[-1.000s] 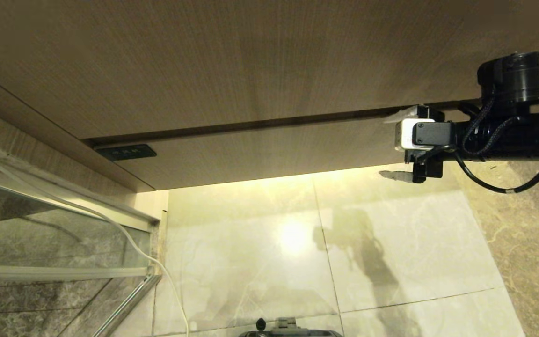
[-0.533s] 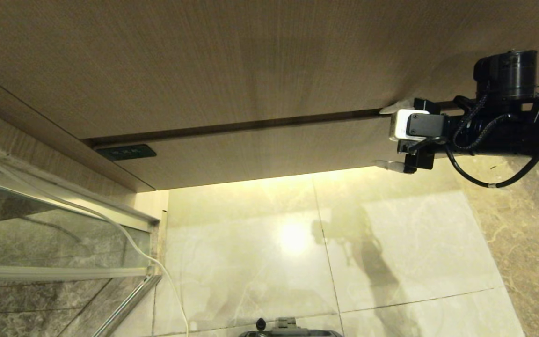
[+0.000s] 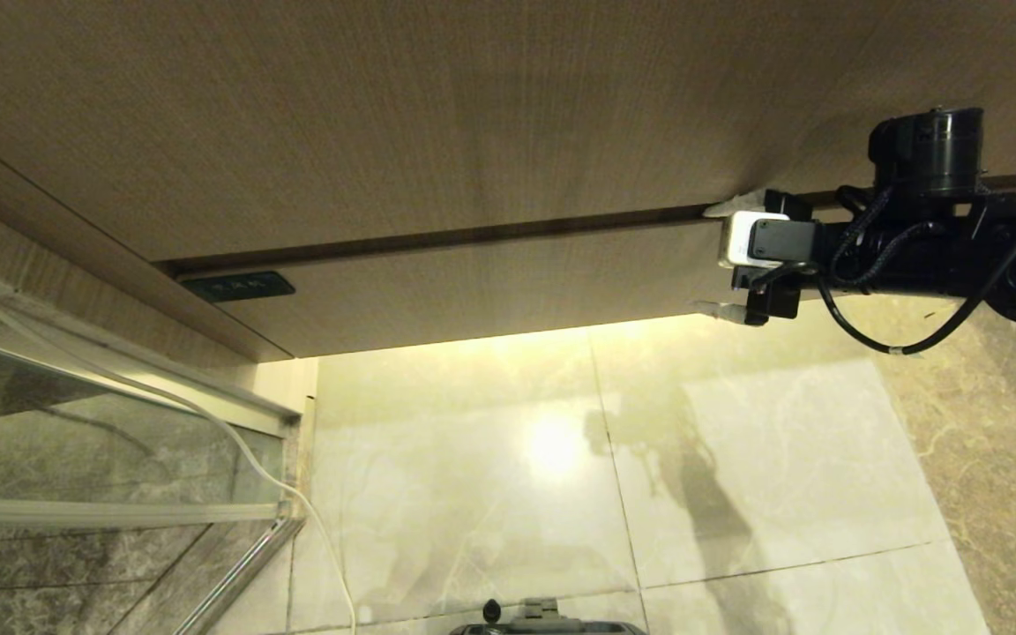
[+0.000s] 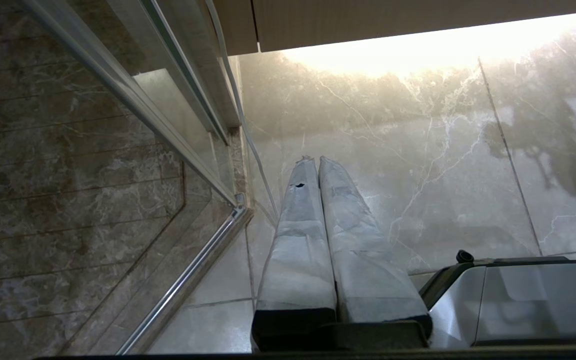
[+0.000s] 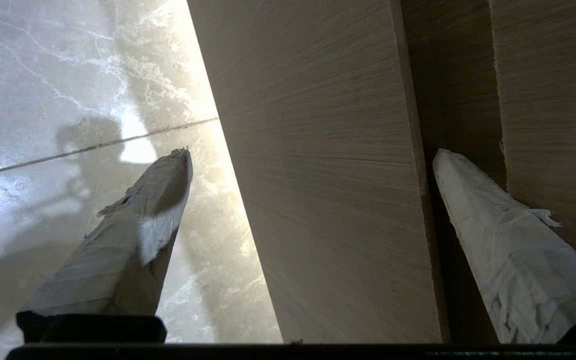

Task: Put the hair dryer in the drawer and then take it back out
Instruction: Pull open the drawer

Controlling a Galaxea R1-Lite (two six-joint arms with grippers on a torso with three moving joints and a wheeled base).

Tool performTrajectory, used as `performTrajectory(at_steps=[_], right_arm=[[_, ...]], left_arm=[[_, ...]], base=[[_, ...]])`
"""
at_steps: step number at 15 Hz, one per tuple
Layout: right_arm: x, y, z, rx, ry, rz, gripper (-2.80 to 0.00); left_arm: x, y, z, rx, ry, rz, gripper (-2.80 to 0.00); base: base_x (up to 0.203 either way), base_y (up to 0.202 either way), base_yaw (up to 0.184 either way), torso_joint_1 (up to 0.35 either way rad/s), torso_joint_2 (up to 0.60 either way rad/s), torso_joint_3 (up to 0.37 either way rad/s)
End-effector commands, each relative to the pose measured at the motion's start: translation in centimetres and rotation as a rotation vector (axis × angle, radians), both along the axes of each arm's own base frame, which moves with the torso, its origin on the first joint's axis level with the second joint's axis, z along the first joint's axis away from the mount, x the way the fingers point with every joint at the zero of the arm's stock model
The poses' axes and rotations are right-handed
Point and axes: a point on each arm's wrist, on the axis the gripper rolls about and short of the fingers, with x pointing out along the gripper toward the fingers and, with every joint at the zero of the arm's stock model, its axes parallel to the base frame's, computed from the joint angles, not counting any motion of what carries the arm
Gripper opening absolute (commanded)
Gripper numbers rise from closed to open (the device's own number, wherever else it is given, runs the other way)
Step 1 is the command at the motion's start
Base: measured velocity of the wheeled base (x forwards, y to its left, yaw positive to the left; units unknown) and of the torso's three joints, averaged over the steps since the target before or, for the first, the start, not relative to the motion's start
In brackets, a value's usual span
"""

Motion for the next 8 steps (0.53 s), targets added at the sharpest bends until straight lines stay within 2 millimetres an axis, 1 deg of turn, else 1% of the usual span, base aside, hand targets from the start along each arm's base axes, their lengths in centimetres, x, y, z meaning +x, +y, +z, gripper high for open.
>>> performTrajectory(at_steps=[1,5,7,8], right_arm=[[0.4,0.1,-0.5,-0.008,0.006,0.001,0.00],[0.4,0.0,-1.6,-0.024,0.071,-0.002,0.00],[0.3,0.0,-1.9,-0.017,0.116,-0.029,0.00],[0.2,-0.1,-1.9,0.000,0.148,-0.076,0.00]], left_arm=[[0.0,0.0,0.0,-0.001,0.000,-0.002,-2.80],[0.0,0.0,0.0,-0.001,0.000,-0.001,-2.80],[0.0,0.0,0.0,-0.001,0.000,-0.001,-2.80],[0.0,0.0,0.0,-0.001,0.000,-0.001,-2.80]], base=[[0.000,0.000,0.000,0.000,0.00,0.000],[0.000,0.000,0.000,0.000,0.00,0.000],[0.000,0.000,0.000,0.000,0.00,0.000],[0.000,0.000,0.000,0.000,0.00,0.000]])
